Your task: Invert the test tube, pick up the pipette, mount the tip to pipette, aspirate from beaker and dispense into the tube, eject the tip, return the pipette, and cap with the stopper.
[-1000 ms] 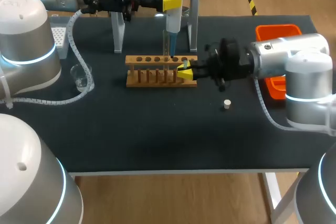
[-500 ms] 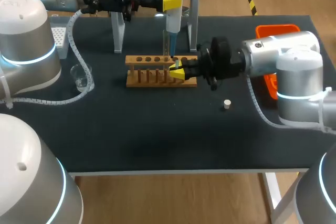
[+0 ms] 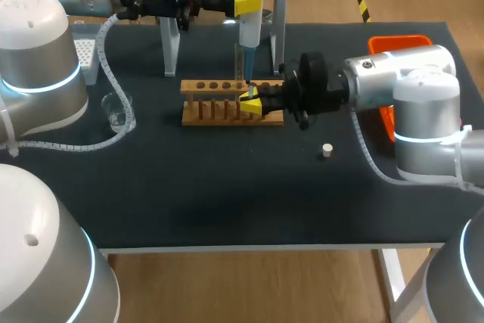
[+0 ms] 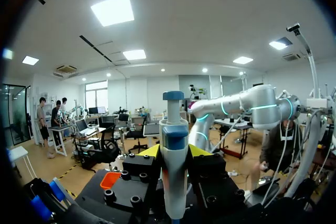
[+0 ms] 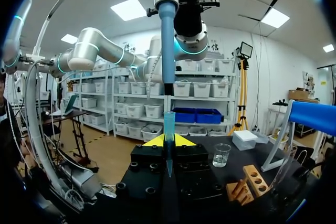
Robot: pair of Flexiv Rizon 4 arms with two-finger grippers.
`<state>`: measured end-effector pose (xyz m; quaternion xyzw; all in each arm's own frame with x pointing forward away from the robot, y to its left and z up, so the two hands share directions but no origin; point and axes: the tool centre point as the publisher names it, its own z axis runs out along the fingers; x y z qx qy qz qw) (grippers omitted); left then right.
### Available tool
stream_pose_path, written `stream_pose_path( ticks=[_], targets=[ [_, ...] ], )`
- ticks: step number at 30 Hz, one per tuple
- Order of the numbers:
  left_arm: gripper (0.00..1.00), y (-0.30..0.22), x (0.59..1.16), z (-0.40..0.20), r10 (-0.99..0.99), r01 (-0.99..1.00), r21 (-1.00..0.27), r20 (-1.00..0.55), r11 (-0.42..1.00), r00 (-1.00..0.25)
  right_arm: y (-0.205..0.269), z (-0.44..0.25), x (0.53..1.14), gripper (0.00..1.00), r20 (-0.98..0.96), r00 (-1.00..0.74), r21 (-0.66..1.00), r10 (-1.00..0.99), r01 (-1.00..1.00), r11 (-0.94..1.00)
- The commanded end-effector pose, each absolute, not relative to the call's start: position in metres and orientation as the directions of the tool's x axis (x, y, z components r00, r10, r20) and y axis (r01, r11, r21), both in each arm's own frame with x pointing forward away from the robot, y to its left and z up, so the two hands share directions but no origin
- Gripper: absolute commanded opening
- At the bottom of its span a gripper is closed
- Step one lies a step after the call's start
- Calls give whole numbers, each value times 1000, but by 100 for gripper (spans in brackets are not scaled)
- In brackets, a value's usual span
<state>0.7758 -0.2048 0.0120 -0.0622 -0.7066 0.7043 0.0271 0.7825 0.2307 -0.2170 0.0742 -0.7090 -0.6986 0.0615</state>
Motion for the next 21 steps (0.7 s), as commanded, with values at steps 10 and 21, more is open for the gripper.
stream_pose_path(
  ticks=[10, 21],
  targets=[
    [0, -203, 777, 13, 130, 50, -999, -49, 2, -990, 235, -217, 782, 0, -7, -982, 1000, -191, -10, 19],
    [0, -203, 777, 13, 130, 50, -999, -49, 2, -990, 236, -215, 781, 0, -5, -981, 1000, -196, -10, 25]
  ],
)
